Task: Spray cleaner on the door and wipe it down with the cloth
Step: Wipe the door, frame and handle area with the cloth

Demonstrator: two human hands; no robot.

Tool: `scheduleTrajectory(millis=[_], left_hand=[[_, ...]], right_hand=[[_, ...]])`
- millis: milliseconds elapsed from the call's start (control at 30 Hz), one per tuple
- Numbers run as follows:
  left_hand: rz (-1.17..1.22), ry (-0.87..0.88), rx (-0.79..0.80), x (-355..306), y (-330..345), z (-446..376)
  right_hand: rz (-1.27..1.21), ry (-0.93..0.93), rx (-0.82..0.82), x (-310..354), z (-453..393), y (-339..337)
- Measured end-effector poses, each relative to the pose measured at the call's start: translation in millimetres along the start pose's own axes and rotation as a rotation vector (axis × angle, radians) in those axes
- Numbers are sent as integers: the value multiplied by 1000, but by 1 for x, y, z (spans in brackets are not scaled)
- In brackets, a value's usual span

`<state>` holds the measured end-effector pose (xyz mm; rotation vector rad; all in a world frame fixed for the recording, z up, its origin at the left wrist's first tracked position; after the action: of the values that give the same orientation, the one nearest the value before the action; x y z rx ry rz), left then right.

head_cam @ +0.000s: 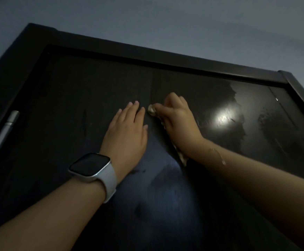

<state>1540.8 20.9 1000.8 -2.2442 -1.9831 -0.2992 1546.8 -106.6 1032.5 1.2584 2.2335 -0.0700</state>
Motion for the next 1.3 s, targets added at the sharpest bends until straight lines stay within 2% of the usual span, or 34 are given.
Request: scheduleTrajectory(millis=[133,300,433,600,733,833,1067,1300], left_hand=[[-102,-7,-31,10,-16,31],[-129,-98,-10,33,-26,66],[-111,-126,-12,44,-23,75],[-99,-92,-21,46,-22,74],[-93,-98,-30,47,-21,76],[-75,-88,-16,46,-21,77],[-66,-52,33,30,-26,121],[-7,-57,146,22,-30,168]], right_hand=[[-90,-58,114,51,71,-19],[-141,-279,289,95,142,-32],[-140,-204,191,76,88,-22],[98,-45,111,17,-22,14],[114,60,77,12,-41,18],[44,-3,85,52,3,6],[-247,-159,392,148,146,-24],[-459,-196,530,201,236,-53]])
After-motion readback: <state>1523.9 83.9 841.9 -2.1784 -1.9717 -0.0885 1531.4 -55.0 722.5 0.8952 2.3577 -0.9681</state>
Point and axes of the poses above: each hand's wrist, its own z-axis away from the middle knuckle, its own y-axis out of the palm, x = y × z, the point moved 6 cm from there along -z, towards the middle knuckle, and after that the axes turned 1 degree about -z, right-handed, at the moved point
